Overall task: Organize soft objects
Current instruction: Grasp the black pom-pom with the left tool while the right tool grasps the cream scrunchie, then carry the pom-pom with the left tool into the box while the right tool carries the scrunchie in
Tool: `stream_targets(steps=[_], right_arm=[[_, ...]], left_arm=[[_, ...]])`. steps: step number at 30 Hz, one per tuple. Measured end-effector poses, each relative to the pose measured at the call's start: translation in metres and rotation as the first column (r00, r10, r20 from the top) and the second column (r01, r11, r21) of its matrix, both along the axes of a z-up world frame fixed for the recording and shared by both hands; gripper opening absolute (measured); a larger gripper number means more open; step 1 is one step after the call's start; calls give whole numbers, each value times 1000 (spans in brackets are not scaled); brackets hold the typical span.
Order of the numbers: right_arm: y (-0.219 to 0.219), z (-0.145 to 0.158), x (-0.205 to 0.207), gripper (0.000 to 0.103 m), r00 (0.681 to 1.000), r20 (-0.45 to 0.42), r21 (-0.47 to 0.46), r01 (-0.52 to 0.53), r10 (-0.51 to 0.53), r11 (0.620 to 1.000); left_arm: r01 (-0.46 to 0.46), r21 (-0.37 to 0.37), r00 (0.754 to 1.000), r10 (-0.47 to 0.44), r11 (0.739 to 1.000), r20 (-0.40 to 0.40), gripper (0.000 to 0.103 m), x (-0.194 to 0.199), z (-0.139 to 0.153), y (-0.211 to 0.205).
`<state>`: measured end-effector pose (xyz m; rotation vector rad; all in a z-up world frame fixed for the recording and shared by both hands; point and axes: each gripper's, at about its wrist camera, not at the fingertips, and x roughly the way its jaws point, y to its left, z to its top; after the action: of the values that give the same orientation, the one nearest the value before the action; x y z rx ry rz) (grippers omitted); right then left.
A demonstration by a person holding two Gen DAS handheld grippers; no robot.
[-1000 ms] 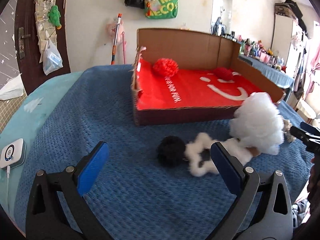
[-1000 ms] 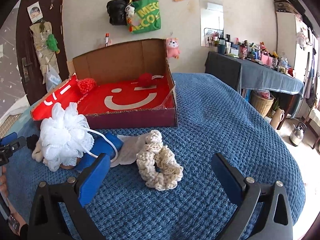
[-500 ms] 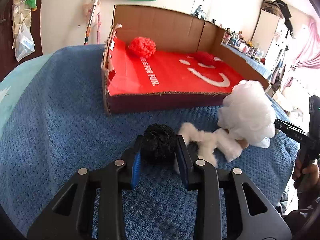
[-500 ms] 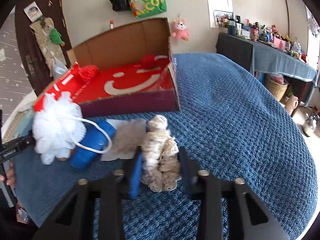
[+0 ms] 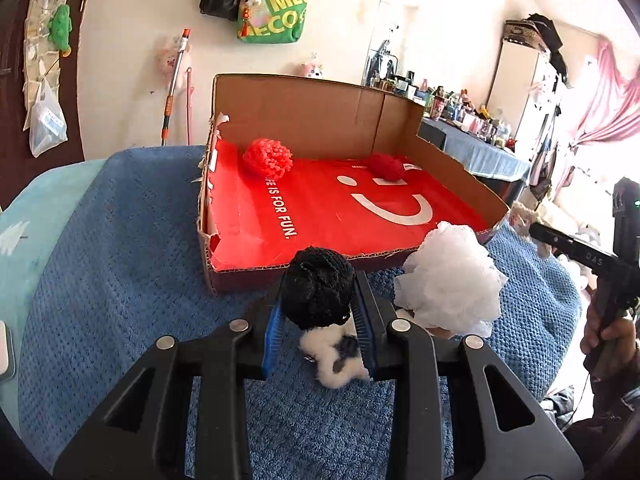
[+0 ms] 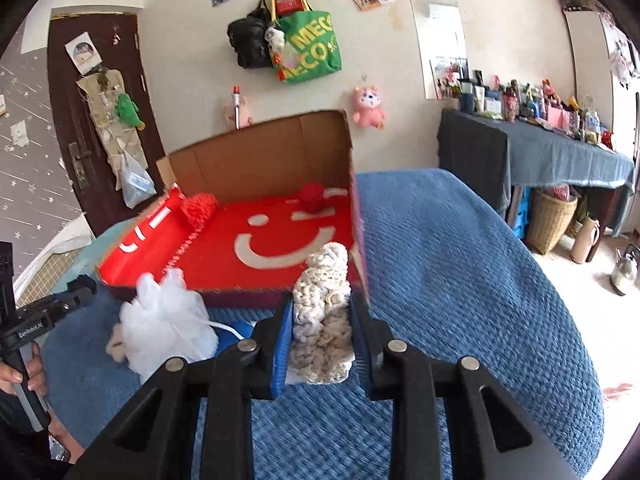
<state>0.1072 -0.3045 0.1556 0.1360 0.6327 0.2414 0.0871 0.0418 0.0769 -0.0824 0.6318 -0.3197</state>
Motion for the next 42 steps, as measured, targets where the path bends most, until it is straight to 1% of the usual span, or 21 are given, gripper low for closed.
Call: stream_targets(steps=[2,7,13,23,28,31,35,42], right_arm=[[6,3,-1,29,1000,20,-4,-7,8,1000],[15,-1,2,29,999,5,5,-37,37,999],[20,2,6,29,998,17,7,-59,59,998],[24,0,12,29,998,7,7,-64,64,998],[27,6,20,29,997,18,-4,-76,76,997],[31,11,27,30,996,26,-14,-82,82,997],[35,11,43,30,996,11,-20,-91,91,996],[51,5,79,30,993,-44,-97,-113,109,989]], left_arm=[[5,10,1000,-5,1000,1,30,2,1,-2],[1,10,1000,-1,1000,1,30,6,2,-3],[5,13,1000,-5,1000,5,30,11,5,-3],[7,19,1000,-7,1000,0,30,19,5,-1],[14,31,1000,-15,999,10,30,28,9,-2],[21,34,1000,-21,999,5,30,35,10,-3],[32,57,999,-32,998,-8,30,46,10,-6],[46,89,998,-42,995,-51,30,78,5,-11]])
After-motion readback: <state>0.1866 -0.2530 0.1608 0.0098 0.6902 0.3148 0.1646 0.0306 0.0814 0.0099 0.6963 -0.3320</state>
